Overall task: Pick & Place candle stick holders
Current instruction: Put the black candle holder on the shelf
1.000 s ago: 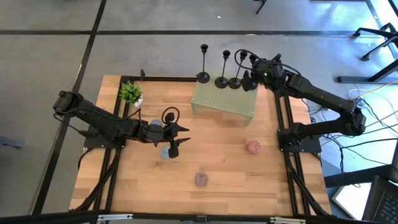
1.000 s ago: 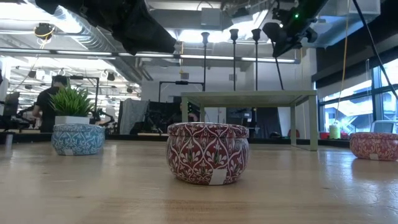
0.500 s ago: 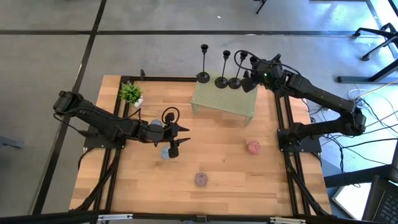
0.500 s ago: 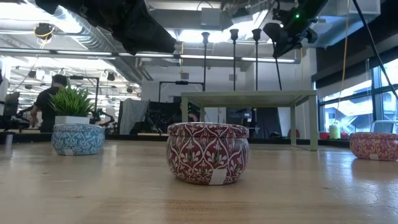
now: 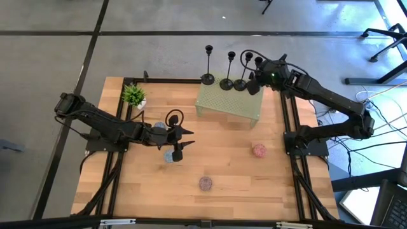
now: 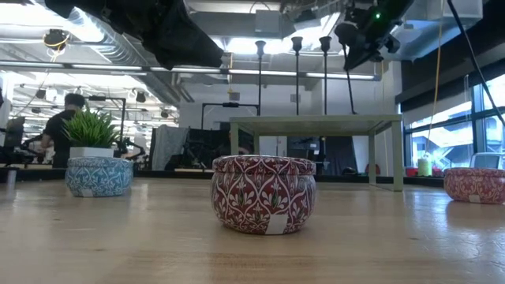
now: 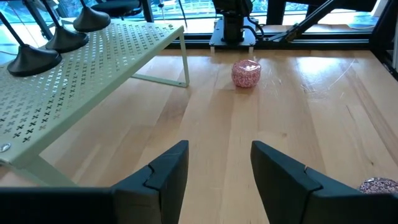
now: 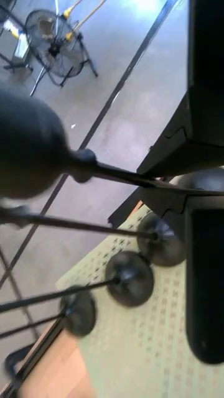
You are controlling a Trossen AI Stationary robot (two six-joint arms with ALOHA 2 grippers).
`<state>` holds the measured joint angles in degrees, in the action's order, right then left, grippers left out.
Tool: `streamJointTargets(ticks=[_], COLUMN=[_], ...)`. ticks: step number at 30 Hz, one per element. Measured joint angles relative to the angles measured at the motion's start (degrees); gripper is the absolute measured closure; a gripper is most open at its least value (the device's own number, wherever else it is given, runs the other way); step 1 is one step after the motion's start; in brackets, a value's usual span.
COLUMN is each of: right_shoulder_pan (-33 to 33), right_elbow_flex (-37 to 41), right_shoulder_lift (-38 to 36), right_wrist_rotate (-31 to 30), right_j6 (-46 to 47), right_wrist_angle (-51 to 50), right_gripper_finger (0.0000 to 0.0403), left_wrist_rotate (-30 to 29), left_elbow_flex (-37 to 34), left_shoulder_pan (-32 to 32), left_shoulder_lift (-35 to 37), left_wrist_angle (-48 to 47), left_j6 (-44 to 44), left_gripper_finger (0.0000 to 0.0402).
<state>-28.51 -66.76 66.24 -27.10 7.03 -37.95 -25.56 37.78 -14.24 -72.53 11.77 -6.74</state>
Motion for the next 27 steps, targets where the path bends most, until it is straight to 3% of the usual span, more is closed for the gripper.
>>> streamJointTargets(ticks=[27], right_shoulder_pan=[0.00], right_elbow_flex=[-1.51], right_shoulder_lift=[-0.09], right_wrist_rotate=[-1.61], right_j6=[1.27], right_wrist_angle=[-7.82], right_gripper_finger=[0.0363], left_wrist_rotate=[0.07], left_elbow_flex=[0.00], left_shoulder_pan=[-0.02], left_shoulder_lift=[0.00], left_wrist_angle=[0.00], left_j6=[-0.57], left_gripper_finger=[0.0231])
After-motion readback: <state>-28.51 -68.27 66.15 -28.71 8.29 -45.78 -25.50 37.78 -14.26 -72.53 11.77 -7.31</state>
